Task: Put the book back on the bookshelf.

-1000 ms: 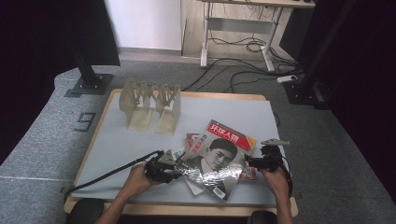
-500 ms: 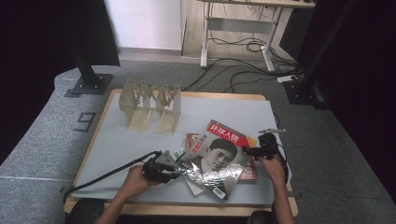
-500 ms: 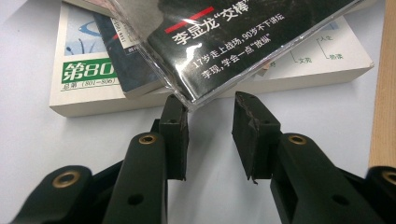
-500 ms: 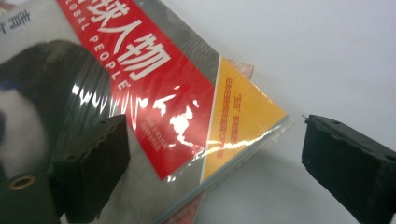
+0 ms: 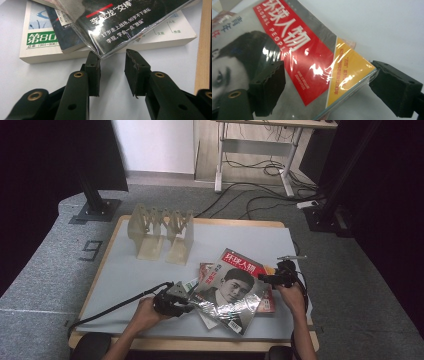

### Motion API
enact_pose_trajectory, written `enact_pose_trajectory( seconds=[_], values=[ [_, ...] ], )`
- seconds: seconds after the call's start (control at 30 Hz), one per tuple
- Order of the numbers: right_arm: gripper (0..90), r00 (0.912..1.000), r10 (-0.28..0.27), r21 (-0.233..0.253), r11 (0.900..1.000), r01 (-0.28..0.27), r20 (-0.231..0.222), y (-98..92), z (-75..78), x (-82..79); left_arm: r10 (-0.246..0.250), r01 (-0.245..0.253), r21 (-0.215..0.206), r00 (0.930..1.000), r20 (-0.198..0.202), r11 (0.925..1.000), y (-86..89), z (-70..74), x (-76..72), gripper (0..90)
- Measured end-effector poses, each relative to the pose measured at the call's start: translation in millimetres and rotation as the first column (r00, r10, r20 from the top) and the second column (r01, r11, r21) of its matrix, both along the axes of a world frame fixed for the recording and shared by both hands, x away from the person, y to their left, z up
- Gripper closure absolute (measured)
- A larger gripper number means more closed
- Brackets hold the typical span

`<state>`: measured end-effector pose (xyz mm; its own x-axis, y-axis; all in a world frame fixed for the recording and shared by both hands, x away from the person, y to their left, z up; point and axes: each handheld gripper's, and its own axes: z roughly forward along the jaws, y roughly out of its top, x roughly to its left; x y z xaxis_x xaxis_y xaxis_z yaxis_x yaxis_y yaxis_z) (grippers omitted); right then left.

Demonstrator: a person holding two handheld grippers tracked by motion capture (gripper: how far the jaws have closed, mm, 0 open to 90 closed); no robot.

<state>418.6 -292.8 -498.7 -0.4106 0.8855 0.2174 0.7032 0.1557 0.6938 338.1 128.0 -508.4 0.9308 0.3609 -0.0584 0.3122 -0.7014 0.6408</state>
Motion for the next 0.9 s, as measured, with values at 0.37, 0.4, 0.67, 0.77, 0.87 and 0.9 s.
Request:
enact_pose_trajectory(
  seconds=[0.37, 0.4, 0.67, 0.77, 0.87, 0.9],
  values=[
    [22.5, 0.9942, 0.035, 0.037, 0.999, -0.039, 0.102, 7.5, 25.6, -10.3, 0.004, -0.004, -0.011, 0.9999, -0.014, 0.9999, -2.4, -2.3, -0.9, 63.1],
    [24.9, 0.9937, 0.030, 0.045, 0.998, -0.035, 0.108, 7.8, 26.8, -11.0, 0.002, -0.002, -0.009, 0.9999, -0.015, 1.0000, -3.0, -2.5, -1.1, 63.2],
    [44.4, 0.9945, 0.020, 0.072, 0.997, -0.028, 0.103, 7.8, 30.1, -14.3, -0.009, 0.009, 0.006, 0.9999, -0.010, 0.9999, -6.9, -3.0, -3.2, 63.7],
    [54.0, 0.9954, 0.023, 0.053, 0.998, -0.028, 0.093, 9.7, 29.2, -15.6, -0.009, 0.009, 0.007, 0.9999, -0.006, 0.9999, -8.0, -2.7, -4.0, 63.6],
    [59.3, 0.9954, 0.026, 0.037, 0.999, -0.029, 0.093, 12.2, 27.8, -16.4, -0.009, 0.009, 0.008, 1.0000, -0.004, 0.9999, -8.2, -2.7, -4.4, 63.5],
    [59.9, 0.9958, 0.029, 0.030, 0.999, -0.032, 0.087, 13.3, 27.3, -16.5, -0.010, 0.010, 0.008, 0.9999, -0.003, 0.9999, -8.2, -2.8, -4.6, 63.3]
  ],
)
